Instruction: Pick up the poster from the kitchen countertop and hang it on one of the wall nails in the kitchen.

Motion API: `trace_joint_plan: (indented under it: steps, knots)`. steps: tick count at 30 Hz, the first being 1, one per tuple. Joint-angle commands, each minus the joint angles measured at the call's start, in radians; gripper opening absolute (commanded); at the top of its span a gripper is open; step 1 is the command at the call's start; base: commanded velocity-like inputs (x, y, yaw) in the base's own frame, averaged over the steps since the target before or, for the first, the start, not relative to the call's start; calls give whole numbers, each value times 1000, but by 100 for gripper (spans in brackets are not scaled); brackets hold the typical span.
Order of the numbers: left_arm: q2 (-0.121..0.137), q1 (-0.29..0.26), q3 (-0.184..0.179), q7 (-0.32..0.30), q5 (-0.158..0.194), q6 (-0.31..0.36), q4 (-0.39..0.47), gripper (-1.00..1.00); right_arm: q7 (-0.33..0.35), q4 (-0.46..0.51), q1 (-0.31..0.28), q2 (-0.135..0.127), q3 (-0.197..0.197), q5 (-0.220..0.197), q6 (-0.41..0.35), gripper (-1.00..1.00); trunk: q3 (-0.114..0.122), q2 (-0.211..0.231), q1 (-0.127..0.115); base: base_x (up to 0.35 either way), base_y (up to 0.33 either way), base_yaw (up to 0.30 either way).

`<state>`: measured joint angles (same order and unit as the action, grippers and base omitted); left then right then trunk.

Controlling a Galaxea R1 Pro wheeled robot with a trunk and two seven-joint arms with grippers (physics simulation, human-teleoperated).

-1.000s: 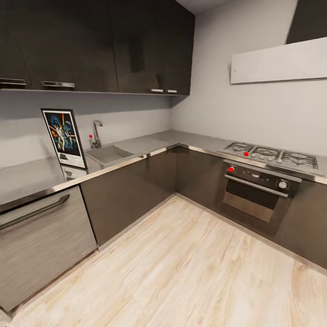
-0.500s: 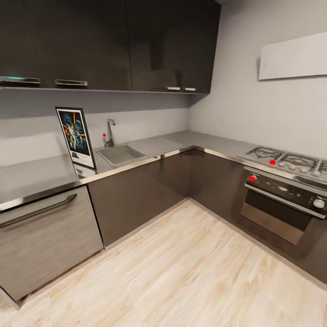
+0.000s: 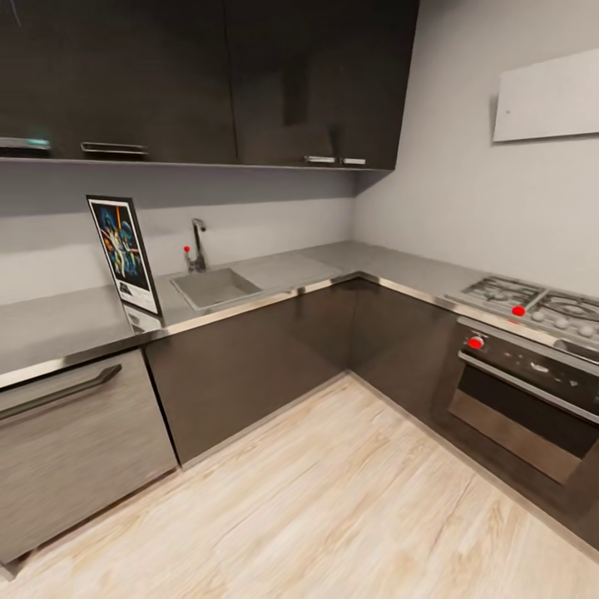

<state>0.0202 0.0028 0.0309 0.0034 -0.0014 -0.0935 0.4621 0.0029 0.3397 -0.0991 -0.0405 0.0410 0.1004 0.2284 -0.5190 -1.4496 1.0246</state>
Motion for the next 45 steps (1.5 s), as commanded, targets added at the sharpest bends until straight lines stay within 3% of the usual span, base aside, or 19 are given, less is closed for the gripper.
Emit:
trace_joint_plan:
  steps: [1,11,45]
  knots:
    - [0,0,2,0,0,-2,1,100,-1,-2,-1,-1,5,9,3,100,-1,0,0,253,-241,5]
    - [0,0,2,0,0,-2,1,100,-2,-5,-1,1,13,20,3,100,-1,0,0,253,-243,77]
    - [0,0,1,0,0,-3,1,100,-5,-4,-1,4,14,22,4,100,-5,0,0,217,-273,287]
